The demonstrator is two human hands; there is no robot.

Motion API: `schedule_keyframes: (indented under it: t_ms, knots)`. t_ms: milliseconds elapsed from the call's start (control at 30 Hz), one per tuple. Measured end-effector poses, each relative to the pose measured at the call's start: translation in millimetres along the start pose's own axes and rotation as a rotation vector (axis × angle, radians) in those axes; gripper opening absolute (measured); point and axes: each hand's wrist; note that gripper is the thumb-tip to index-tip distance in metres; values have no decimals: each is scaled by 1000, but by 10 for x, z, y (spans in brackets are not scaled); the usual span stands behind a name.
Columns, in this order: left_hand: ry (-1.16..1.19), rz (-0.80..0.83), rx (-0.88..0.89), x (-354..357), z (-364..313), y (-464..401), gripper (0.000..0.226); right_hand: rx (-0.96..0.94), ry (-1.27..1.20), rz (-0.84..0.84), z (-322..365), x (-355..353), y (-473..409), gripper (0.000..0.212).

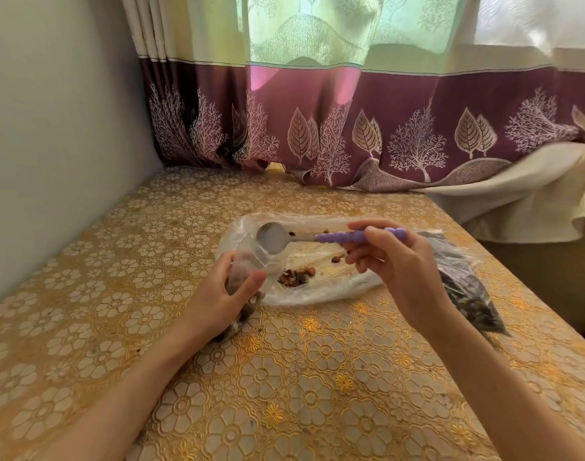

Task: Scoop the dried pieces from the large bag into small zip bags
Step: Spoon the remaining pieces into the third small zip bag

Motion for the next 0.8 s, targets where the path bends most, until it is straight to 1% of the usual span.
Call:
schedule_keyframes:
  t_ms: [67, 167, 233, 300, 400, 533, 633, 667, 800]
  knots:
    - [-7, 6, 6, 1, -2, 1, 87, 28, -49, -133, -56, -84, -37, 15]
    - [-8, 1, 19, 5, -4, 7, 82, 90, -40, -349, -167, -237, -96, 18]
    - [-1, 2, 16, 0, 1, 3, 87, 134, -7, -429, -253, -319, -110, 22]
    - [-7, 9, 13, -5, 0, 5, 92, 172, 14, -453, -339, -367, -104, 29]
    - [-16, 19, 16, -2, -10, 10, 87, 198, 17, -461, -435, -406, -94, 42]
    - [-68, 18, -14, -6, -22, 17, 86, 192, 50, -494, -470, -433, -130, 35]
    - [-148, 33, -38, -4, -6, 24, 72, 178, 138, -557, -501, -454, -152, 36]
    - [-165, 43, -45, -1, 1, 24, 69, 171, 185, -578, -514, -457, -153, 35]
    - [-214, 50, -79, 5, 8, 2, 73, 85, 463, -597, -532, -440, -172, 29]
Point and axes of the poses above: each hand's wrist, its own y-axis away from the middle knuckle, its own x-axis out of the palm, z = x × y, and after that the axes turned 12 degrees about z, right-handed
